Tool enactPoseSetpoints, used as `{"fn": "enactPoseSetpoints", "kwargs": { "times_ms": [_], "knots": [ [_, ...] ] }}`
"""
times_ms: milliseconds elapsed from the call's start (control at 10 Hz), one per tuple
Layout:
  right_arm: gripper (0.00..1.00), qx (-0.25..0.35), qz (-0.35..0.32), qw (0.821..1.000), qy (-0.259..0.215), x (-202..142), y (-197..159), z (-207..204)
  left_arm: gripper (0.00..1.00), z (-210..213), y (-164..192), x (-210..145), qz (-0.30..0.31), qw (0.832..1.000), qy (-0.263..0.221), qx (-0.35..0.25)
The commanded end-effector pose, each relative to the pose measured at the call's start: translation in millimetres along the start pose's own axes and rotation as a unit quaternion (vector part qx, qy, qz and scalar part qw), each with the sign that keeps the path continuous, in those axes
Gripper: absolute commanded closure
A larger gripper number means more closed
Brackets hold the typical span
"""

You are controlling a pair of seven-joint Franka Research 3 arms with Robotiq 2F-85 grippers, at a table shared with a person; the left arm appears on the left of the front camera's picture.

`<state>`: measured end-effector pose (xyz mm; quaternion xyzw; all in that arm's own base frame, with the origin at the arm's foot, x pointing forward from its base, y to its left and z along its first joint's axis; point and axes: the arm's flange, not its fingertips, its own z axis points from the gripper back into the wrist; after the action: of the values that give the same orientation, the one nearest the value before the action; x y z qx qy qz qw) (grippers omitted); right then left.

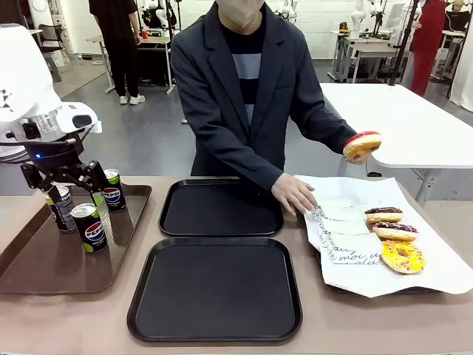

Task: Set up donuts and drinks on trays.
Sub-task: Pick up one Pepsi coke and place it on the Flat Tray.

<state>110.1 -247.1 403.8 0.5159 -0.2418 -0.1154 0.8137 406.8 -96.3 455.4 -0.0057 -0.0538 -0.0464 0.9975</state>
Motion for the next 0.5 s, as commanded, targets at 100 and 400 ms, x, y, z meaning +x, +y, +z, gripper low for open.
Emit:
{"fn": "enactPoseSetpoints", "kwargs": {
  "times_ms": [100,400],
  "knots": [
    [0.00,0.008,0.008,1.000,-0.006,-7.9,-1.0,6.6,0.00,9.2,0.3,-3.5,-0.002,1.000,-0.004,0.001],
    [0.00,0.008,0.008,1.000,-0.006,-7.9,-1.0,6.6,0.00,9.2,0.3,-3.5,-0.002,1.000,-0.004,0.001]
  ]
}}
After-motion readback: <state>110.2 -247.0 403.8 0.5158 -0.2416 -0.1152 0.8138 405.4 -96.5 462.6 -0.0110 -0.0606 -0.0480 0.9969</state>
